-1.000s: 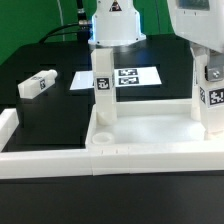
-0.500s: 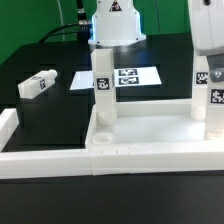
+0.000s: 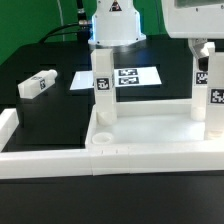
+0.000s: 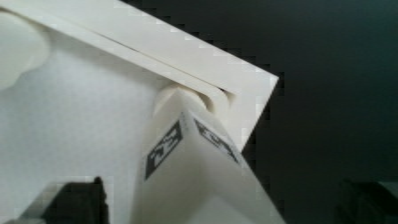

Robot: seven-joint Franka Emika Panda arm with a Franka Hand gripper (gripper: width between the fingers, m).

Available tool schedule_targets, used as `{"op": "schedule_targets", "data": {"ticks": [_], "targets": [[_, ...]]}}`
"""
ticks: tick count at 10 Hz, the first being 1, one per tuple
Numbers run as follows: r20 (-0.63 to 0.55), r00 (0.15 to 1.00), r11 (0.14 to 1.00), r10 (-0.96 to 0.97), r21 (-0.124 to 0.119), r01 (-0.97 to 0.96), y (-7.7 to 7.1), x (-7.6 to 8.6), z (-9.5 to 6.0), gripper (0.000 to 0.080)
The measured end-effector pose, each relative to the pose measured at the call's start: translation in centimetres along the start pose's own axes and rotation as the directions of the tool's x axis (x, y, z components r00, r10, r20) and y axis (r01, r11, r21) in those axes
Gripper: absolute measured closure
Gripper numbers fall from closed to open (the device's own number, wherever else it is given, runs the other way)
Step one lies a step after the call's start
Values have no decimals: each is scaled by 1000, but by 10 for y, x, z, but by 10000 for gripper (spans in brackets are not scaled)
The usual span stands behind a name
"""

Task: Assemble desk

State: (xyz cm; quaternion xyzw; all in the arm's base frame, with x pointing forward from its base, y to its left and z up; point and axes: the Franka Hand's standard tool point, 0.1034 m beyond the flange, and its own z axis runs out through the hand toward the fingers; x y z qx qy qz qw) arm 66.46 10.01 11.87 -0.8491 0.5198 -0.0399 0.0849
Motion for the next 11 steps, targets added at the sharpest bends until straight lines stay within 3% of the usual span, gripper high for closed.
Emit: {"op": "schedule_targets", "data": {"ticks": [1,3,5,7,9,10,11], "targets": [[-1,998,998,-70,0,70,0,1,0,150],[13,937,937,-348,-36,348,0,3,-2,150],[19,842,841,-540,-33,540,1,21,-5,150],[19,853,853,-521,-34,521,0,18,-5,150],[15,915,915,-402,-35,403,0,18,-4,413],[14,928,928,-372,-37,372,1,19,-4,508],[10,959,958,-283,-40,284,2,20,-4,508]]}}
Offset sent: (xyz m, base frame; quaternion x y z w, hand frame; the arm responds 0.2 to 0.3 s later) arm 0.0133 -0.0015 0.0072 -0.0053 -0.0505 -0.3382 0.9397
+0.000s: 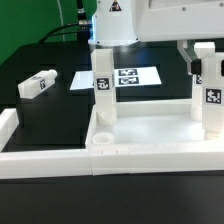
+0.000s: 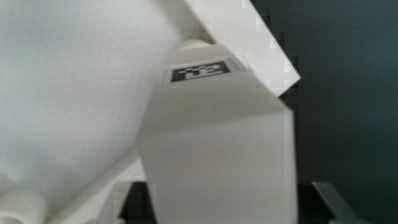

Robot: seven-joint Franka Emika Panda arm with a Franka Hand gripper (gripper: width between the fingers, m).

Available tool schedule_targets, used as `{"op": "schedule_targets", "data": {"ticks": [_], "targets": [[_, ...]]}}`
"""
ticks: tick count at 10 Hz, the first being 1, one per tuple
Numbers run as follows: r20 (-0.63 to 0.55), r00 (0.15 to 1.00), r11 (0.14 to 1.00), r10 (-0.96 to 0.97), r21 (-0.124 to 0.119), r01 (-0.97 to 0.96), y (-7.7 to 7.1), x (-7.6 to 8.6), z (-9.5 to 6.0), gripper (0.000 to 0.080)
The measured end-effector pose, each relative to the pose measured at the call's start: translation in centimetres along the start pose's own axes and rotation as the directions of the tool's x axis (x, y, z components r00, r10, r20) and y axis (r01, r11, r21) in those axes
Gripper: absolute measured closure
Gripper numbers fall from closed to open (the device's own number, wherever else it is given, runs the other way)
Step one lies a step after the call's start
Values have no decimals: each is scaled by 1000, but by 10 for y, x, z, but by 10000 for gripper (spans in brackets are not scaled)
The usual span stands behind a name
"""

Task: Assemble desk

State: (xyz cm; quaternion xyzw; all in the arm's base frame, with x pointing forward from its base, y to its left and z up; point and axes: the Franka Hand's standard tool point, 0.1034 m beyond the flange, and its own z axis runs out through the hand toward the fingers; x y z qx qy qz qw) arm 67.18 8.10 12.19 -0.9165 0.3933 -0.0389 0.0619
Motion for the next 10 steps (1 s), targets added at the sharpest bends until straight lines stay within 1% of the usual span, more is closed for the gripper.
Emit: {"op": "schedule_targets", "data": {"ticks": [1,2,3,4,5,6,7,8,9,10], "targets": [[3,995,995,104,-5,-104,1,0,1,508],[7,967,967,253,-22,-253,1,-3,0,508],[11,919,919,393,-25,-393,3,-2,1,508],[26,832,832,554,-24,-554,5,-2,1,508],[60,698,700,713,-8,-714,4,-7,1,508],[80,617,619,783,10,-786,6,-11,2,508],[90,594,596,799,13,-803,10,-8,2,508],[94,589,590,803,11,-807,11,-8,2,508],[93,593,595,800,11,-804,10,-9,2,404],[93,607,609,789,12,-793,10,-9,2,404]]}}
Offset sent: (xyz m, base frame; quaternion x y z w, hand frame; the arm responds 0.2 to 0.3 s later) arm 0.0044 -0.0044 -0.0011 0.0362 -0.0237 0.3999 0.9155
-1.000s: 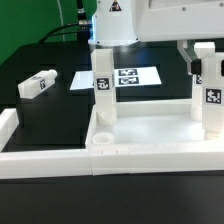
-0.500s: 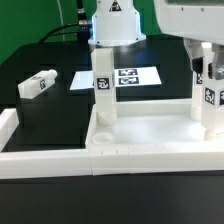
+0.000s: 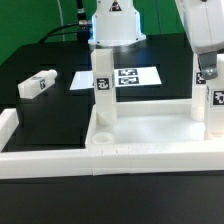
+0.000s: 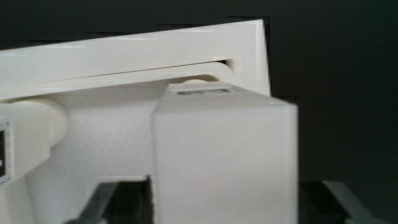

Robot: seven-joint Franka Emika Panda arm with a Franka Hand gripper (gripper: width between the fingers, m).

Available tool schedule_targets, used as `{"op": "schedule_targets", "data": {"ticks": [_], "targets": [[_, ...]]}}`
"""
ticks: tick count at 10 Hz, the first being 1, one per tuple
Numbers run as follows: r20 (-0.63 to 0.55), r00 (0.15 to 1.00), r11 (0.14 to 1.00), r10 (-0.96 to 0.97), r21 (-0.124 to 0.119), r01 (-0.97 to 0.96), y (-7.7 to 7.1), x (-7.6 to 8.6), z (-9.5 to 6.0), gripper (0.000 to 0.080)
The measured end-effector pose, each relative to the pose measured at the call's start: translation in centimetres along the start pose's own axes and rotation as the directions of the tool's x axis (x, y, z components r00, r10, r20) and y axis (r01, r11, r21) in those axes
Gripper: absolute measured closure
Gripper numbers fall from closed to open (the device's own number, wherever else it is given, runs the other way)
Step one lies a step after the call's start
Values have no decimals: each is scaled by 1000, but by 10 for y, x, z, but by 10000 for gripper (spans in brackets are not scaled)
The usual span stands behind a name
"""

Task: Assemble desk

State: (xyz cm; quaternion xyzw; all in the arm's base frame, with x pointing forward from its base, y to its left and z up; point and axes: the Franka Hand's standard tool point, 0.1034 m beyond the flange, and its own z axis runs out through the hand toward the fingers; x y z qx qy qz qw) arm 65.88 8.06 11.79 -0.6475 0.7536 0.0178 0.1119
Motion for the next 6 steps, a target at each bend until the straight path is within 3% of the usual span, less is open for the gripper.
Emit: {"op": "schedule_targets", "data": {"ticks": [1,2,4,6], "targets": [[-10,997,997,-73,2,73,0,-2,0,266],[-31,971,971,-238,0,238,0,-9,-1,186],[-45,860,862,-508,-18,507,1,-25,-1,157],[-46,801,802,-597,-24,597,-1,-19,-1,152]]}}
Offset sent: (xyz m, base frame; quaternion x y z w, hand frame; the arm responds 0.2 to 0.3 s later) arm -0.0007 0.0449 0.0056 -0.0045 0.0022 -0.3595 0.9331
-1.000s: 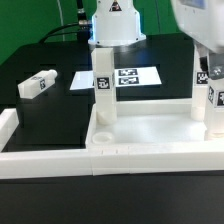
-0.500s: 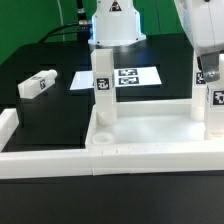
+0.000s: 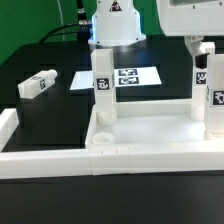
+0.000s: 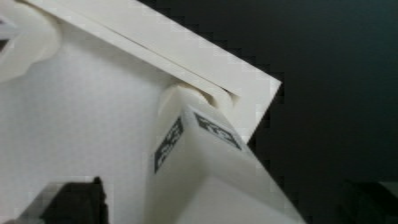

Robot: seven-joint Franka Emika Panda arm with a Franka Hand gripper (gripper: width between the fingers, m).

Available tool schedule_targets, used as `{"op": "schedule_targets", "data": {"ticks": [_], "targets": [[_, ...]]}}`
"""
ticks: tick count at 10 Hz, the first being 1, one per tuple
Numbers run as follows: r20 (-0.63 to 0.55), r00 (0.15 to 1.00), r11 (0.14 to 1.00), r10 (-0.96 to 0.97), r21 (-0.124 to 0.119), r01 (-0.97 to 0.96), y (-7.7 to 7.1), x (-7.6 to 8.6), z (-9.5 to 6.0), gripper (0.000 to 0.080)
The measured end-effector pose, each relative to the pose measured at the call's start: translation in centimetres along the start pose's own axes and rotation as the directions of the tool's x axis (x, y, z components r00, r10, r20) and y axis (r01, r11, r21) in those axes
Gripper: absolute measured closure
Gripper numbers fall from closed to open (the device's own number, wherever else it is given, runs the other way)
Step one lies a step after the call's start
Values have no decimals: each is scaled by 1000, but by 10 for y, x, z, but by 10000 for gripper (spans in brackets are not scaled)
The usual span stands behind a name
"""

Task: Assemble desk

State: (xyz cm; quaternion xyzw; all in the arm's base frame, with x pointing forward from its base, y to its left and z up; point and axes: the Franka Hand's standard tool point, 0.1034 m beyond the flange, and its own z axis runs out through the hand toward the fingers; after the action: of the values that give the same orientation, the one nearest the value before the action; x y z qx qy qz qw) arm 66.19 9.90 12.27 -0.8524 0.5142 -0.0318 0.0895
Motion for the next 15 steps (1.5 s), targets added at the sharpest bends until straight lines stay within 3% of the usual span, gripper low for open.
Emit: {"op": "schedule_targets", "data": {"ticks": [2,4,5,7,9,10,11,13,14,15], "targets": [[-2,992,992,-128,-3,128,0,1,0,150],[-25,881,881,-473,-39,472,-8,5,4,150],[-17,831,830,-556,-48,555,-11,1,7,150],[-18,846,846,-532,-46,531,-11,-1,7,150],[-18,847,846,-532,-46,530,-11,0,7,410],[-19,893,892,-450,-52,449,-8,2,7,410],[-23,921,921,-388,-51,387,-7,4,8,482],[-40,992,992,-123,-44,121,-4,11,7,483],[-43,998,998,47,-31,-48,-1,14,7,487],[-18,970,970,243,-1,-243,4,17,8,487]]}}
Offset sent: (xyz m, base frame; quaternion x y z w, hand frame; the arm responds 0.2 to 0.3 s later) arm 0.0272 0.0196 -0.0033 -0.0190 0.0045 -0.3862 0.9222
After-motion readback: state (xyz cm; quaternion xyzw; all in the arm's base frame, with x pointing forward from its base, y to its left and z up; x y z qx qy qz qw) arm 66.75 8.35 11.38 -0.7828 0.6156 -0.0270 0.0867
